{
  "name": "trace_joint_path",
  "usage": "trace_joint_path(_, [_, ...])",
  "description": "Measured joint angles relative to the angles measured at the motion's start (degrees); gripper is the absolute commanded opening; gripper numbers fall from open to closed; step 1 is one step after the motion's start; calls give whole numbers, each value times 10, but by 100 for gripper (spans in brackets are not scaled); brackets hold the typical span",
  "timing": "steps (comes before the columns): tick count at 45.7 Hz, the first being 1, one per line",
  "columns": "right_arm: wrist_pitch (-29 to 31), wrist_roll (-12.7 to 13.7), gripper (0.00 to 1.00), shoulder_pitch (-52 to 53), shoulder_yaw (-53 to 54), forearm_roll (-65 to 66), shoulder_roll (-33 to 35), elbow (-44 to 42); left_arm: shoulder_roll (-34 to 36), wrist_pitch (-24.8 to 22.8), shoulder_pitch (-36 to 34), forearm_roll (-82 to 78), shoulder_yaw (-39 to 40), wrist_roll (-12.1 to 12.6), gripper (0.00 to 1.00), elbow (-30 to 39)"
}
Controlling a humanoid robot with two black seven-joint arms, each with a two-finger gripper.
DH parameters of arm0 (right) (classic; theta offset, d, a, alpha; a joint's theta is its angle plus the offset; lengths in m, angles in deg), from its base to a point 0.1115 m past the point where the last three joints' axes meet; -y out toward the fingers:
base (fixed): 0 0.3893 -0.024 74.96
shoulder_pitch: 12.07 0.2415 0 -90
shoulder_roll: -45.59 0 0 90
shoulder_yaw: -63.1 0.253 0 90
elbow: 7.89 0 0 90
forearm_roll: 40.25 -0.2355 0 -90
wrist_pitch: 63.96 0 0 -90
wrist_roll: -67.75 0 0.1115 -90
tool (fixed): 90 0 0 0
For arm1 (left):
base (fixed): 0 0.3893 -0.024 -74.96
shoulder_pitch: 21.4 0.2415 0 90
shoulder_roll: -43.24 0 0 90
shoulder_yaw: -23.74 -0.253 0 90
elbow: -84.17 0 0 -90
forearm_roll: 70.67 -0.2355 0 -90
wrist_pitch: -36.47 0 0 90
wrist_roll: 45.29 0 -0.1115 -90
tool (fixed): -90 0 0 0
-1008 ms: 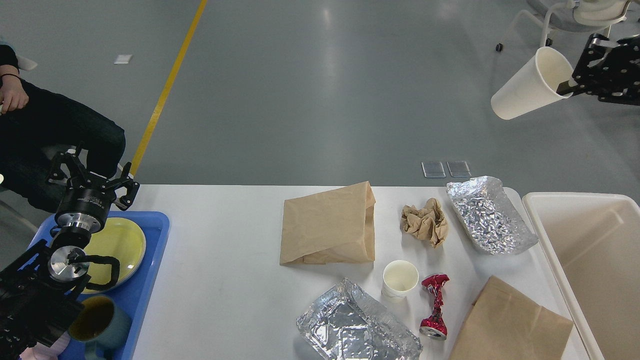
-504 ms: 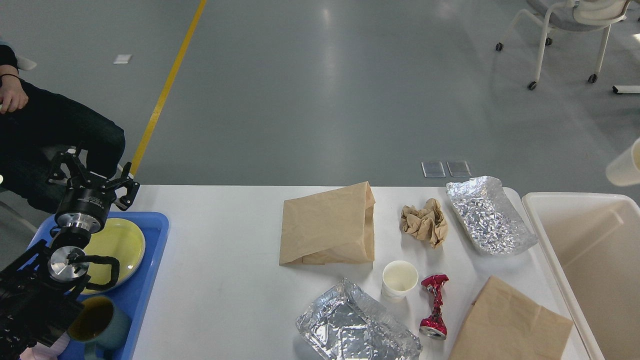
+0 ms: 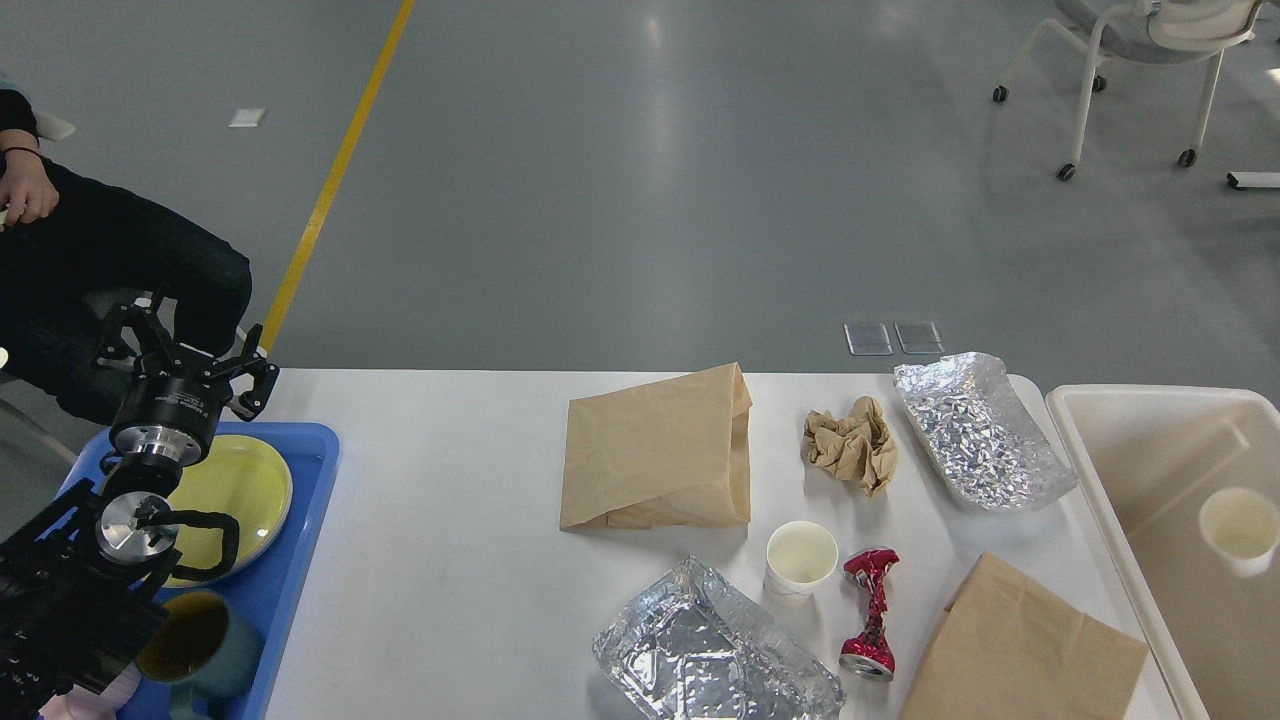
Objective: Tidy desktop
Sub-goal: 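Bring the right gripper back over the second white paper cup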
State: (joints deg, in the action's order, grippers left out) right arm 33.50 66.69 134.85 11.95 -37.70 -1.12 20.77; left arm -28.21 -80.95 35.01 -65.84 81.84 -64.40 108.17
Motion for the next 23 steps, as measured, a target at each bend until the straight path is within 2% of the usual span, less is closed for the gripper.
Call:
trace_joint_path(12, [-1, 0, 97, 15, -5, 0, -7, 9, 0, 0, 0, 0, 0, 0, 97, 0])
trace_joint_path(23, [3, 0, 100, 164, -73, 1, -46, 60, 0, 0, 0, 0, 0, 0, 97, 0])
